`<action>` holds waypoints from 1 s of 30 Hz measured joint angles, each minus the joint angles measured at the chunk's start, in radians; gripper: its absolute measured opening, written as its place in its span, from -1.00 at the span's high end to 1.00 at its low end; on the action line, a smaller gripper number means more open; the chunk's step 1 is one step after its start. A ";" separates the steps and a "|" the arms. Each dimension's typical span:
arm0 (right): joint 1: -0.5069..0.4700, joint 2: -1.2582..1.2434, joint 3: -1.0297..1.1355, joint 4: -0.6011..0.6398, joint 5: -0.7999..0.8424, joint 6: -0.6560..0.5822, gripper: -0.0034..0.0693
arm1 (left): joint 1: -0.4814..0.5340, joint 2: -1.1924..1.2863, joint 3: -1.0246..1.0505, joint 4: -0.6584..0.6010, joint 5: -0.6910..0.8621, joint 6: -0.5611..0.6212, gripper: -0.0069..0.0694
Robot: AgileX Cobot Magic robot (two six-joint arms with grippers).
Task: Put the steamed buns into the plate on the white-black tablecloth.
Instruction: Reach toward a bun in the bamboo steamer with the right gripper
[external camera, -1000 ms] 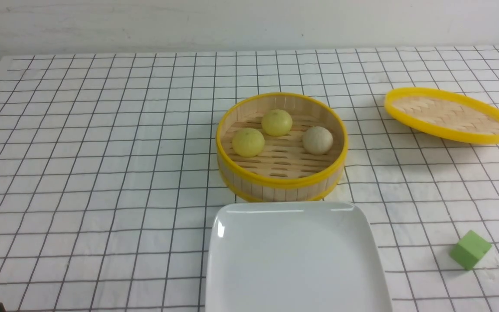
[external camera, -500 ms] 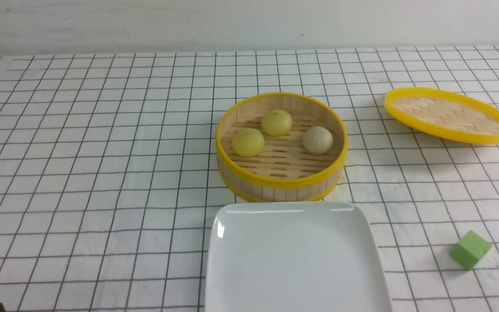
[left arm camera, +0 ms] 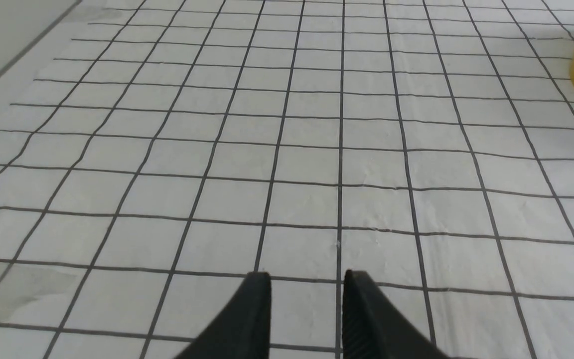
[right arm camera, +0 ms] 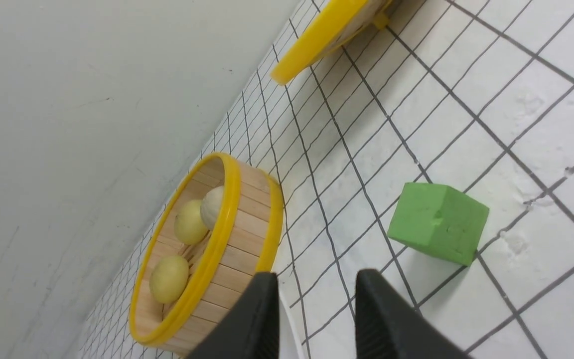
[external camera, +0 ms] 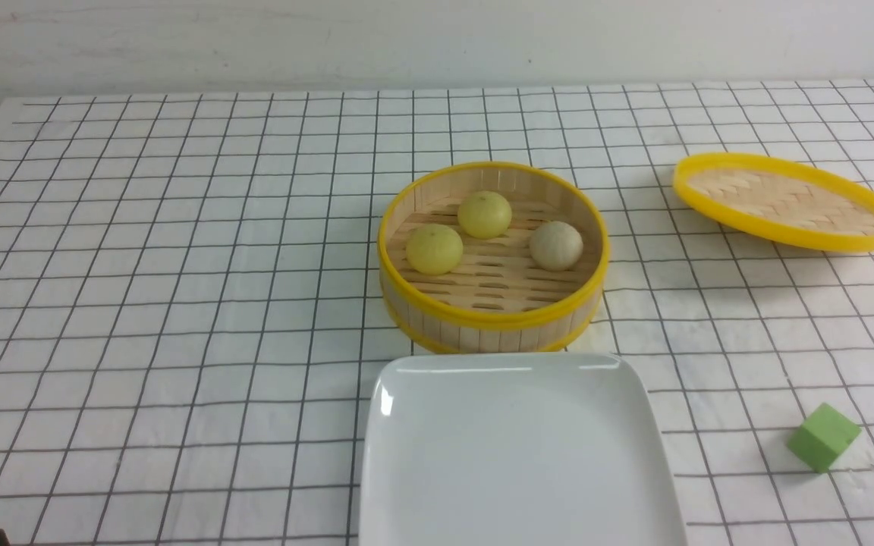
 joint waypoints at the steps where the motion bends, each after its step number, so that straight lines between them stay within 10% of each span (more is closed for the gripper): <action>1: 0.000 0.000 0.000 0.000 0.001 -0.020 0.25 | 0.000 0.000 0.000 0.001 -0.004 0.000 0.19; 15: 0.000 0.250 -0.463 -0.129 0.535 -0.253 0.94 | 0.000 0.000 0.002 -0.782 -0.183 -0.689 0.19; 22: 0.000 0.513 -0.623 -0.201 0.745 -0.354 0.93 | 0.000 0.000 -0.081 -0.741 -0.187 -0.521 0.38; 30: 0.000 0.691 -0.652 0.204 0.750 -0.899 0.91 | 0.000 0.257 -0.469 -0.605 0.119 -0.197 0.81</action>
